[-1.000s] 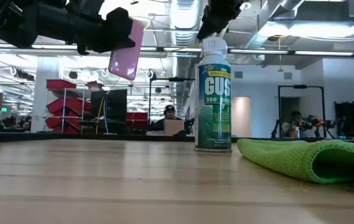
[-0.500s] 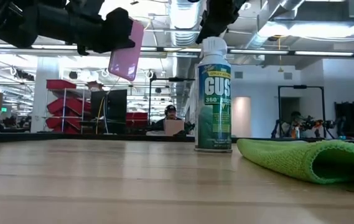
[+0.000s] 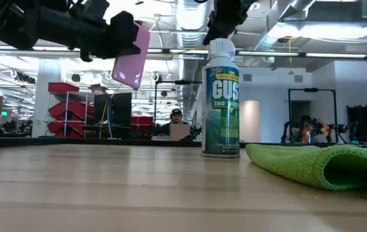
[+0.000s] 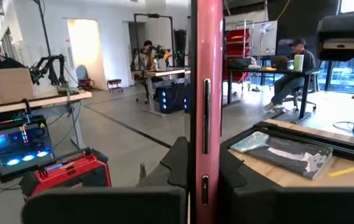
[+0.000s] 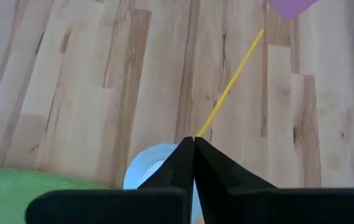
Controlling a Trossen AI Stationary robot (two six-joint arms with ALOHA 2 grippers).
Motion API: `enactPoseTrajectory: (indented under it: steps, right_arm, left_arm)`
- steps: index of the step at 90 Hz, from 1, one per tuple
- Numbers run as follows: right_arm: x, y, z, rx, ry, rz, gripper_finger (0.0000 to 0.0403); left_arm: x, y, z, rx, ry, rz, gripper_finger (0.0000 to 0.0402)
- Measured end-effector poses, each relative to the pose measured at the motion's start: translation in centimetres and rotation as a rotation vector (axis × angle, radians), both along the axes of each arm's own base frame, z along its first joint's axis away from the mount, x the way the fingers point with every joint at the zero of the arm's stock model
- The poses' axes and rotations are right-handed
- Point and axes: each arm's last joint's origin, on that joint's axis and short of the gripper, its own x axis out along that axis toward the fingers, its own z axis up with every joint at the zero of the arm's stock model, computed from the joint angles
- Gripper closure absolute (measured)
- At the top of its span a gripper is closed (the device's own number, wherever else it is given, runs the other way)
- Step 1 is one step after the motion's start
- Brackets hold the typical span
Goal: Apply microfiber cloth
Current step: Spray the back of the pink phone using the white spray bottle
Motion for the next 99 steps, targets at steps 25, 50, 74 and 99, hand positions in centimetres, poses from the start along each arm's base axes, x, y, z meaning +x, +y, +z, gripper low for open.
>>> enactPoseTrajectory:
  steps: [25, 50, 74, 99]
  right_arm:
    - [-0.02, 0.00, -0.06, 0.006, 0.005, -0.006, 0.0403]
    - [-0.11, 0.02, -0.15, 0.013, 0.017, -0.011, 0.0403]
    - [-0.16, 0.09, -0.19, 0.019, 0.025, -0.016, 0.0403]
    - [-0.24, 0.11, -0.25, 0.023, 0.035, -0.020, 0.0403]
  left_arm:
    - [-0.01, -0.04, 0.05, 0.001, -0.004, -0.002, 0.0401]
    - [-0.01, -0.04, 0.05, 0.006, 0.001, -0.001, 0.0401]
    - [-0.01, -0.04, 0.06, 0.006, 0.001, -0.001, 0.0401]
    - [-0.01, -0.04, 0.06, 0.006, 0.001, -0.001, 0.0401]
